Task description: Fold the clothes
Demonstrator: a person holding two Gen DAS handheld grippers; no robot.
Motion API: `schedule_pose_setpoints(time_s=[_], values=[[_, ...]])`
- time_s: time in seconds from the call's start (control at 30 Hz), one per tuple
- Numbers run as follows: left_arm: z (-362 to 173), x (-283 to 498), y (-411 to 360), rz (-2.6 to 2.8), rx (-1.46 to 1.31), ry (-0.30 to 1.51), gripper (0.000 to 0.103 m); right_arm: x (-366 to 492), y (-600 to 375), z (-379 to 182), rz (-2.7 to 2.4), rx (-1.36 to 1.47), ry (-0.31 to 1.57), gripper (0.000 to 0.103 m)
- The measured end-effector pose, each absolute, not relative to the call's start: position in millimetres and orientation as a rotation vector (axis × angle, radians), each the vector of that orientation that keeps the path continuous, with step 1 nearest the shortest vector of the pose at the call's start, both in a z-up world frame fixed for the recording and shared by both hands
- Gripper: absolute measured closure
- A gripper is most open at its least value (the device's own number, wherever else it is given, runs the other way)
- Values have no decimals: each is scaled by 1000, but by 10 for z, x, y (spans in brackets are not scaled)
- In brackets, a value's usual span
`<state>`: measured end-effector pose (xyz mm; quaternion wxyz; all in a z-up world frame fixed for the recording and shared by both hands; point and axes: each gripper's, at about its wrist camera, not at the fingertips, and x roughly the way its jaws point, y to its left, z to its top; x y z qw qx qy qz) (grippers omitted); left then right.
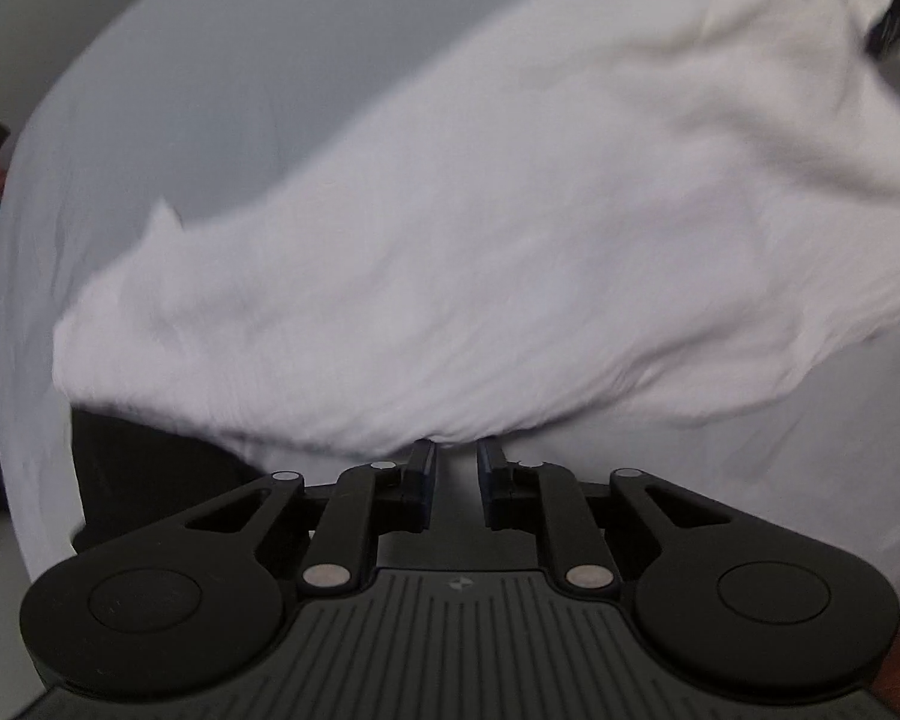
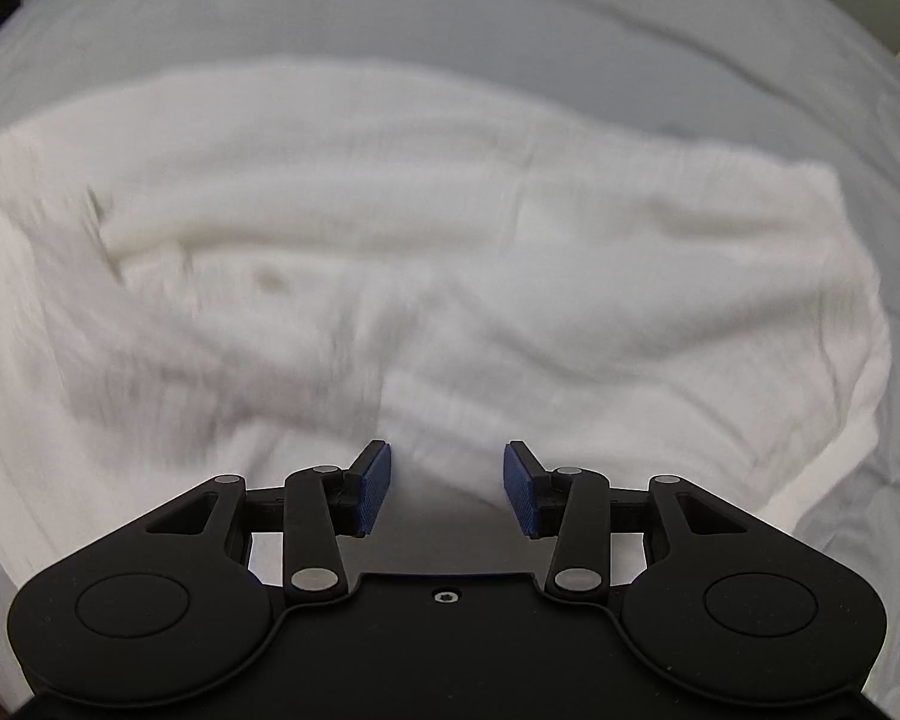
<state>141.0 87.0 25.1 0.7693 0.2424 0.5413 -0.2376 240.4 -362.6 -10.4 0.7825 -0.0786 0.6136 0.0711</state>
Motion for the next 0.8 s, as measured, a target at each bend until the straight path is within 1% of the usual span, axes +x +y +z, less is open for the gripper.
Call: schedule_pose_setpoints(time_s=[0.07, 0.13, 0.23, 0.4, 0.43, 0.5, 0.63, 0.67, 0.7, 0.73, 0.77, 0.8], values=[[393, 1433, 871, -524, 505, 1119, 86, 2377, -3630, -153, 152, -172, 1324, 60], [561, 1497, 851, -503, 489, 1040, 80, 2373, -3638, -170, 154, -157, 1316, 56], [632, 1704, 833, -443, 495, 967, 77, 2392, -3635, -179, 157, -154, 1320, 55], [560, 2106, 646, -404, 558, 964, 75, 2434, -3669, -64, 188, -149, 1309, 55], [498, 2176, 595, -393, 585, 971, 70, 2441, -3685, -28, 189, -138, 1297, 55], [374, 2266, 541, -376, 615, 992, 66, 2476, -3735, 87, 190, -99, 1257, 55], [-12, 2337, 466, -375, 643, 1099, 66, 2523, -3718, 210, 201, -115, 1180, 55], [-53, 2329, 457, -380, 648, 1106, 69, 2527, -3712, 219, 205, -117, 1168, 55], [-107, 2314, 448, -389, 650, 1115, 75, 2536, -3699, 237, 212, -116, 1142, 55], [-120, 2300, 452, -397, 643, 1115, 80, 2540, -3694, 244, 217, -109, 1127, 55], [-128, 2283, 458, -403, 634, 1115, 81, 2550, -3686, 249, 224, -100, 1110, 55], [-123, 2255, 472, -405, 627, 1116, 86, 2572, -3675, 247, 232, -89, 1093, 55]])
